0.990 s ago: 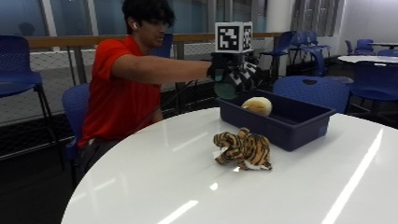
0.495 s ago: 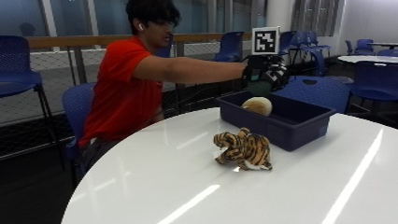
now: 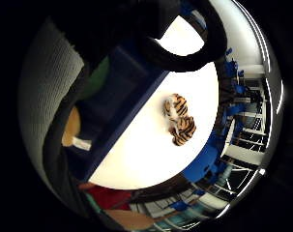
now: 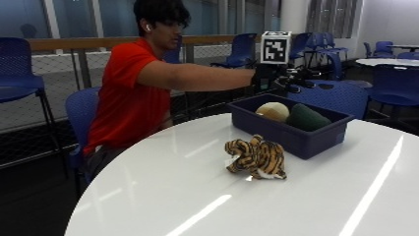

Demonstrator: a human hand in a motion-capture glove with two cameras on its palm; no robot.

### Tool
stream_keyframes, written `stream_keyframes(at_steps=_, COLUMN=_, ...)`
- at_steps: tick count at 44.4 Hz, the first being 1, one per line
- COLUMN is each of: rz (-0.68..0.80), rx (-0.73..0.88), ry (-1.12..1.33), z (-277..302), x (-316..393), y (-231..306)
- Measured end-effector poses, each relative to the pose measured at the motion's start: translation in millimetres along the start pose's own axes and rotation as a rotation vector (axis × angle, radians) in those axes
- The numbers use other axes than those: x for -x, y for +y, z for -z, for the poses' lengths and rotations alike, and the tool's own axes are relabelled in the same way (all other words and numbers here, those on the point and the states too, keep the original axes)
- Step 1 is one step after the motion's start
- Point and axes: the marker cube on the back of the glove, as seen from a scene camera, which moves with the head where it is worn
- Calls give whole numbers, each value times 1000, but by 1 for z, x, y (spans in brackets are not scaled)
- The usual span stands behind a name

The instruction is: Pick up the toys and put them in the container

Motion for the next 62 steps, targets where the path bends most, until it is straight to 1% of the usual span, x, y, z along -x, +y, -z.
stream_keyframes(at_steps=3, rz=-46, rx=-30, ry=-4, z=4, x=-18, y=5)
stream_keyframes(at_steps=12, rz=-165, rx=-56, ry=97, z=5, x=-76, y=19)
stream_keyframes(at_steps=17, rz=-226, rx=-85, ry=71, z=-1, x=-112, y=30)
stream_keyframes(at_steps=34, rz=-431, rx=1, ry=61, z=-30, x=-221, y=61)
stream_keyframes(at_steps=41, rz=-471, rx=45, ry=63, z=-46, x=-240, y=62)
stream_keyframes(at_steps=50, rz=-462, rx=73, ry=85, z=-70, x=-246, y=56)
stream_keyframes(at_steps=62, rz=-490, rx=174, ry=67, z=-99, x=-263, y=50)
